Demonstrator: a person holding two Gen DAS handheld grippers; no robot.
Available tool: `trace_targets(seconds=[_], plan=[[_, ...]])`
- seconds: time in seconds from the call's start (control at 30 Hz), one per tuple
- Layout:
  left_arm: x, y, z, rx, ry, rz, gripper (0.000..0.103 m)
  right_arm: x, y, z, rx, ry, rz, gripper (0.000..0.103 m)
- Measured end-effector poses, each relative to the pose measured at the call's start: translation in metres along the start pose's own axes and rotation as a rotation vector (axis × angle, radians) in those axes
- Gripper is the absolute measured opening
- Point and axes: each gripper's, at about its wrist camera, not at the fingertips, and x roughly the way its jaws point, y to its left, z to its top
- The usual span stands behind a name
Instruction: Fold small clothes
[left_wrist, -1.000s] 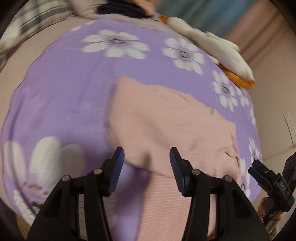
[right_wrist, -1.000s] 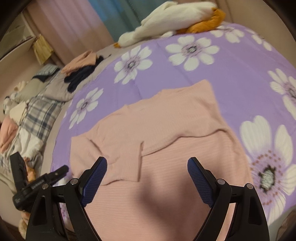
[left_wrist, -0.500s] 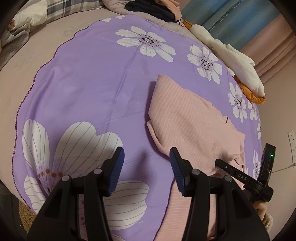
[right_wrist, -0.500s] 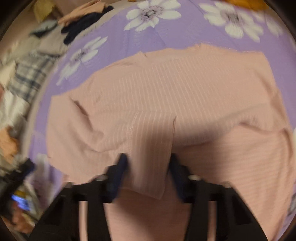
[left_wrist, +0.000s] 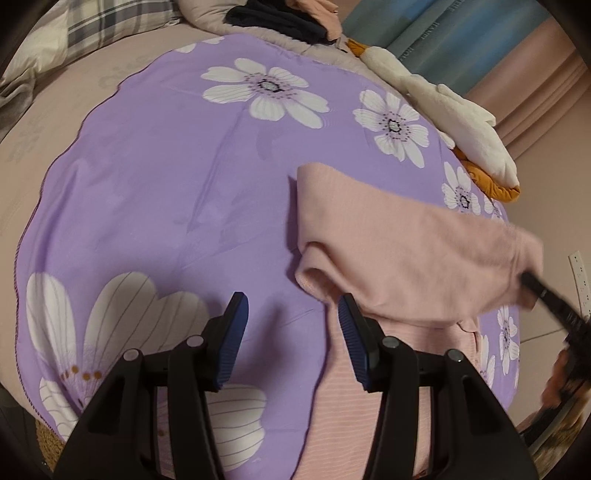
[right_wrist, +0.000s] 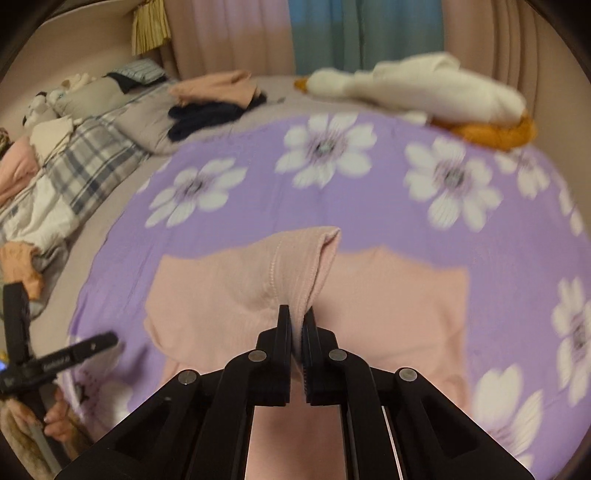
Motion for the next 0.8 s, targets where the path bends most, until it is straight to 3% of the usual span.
trace_targets(seconds=[0.17, 0.3, 0.5, 0.67, 0.8], plan=[[0.005, -0.013, 0.01, 0.025, 0.0, -0.012, 0.049, -0.008, -0.014, 0.037, 0.012, -0.07, -0.058, 0.006], [0.012, -0.025, 0.022, 0.048, 0.0, -0.015, 0.049, -0.002, -0.035, 0.046, 0.055, -0.067, -0.079, 0.006], [0.032, -0.041, 0.039, 0.081, 0.026, -0.028, 0.043, 0.018, -0.082, 0.038, 0.184, 0.012, -0.05, 0.006], [0.059, -0.059, 0.046, 0.126, 0.074, -0.021, 0.029, 0.043, -0.109, 0.02, 0.26, 0.094, -0.054, 0.006], [0.081, -0.066, 0.046, 0.128, 0.129, -0.031, 0.028, 0.068, -0.129, 0.002, 0.316, 0.167, -0.063, 0.006]])
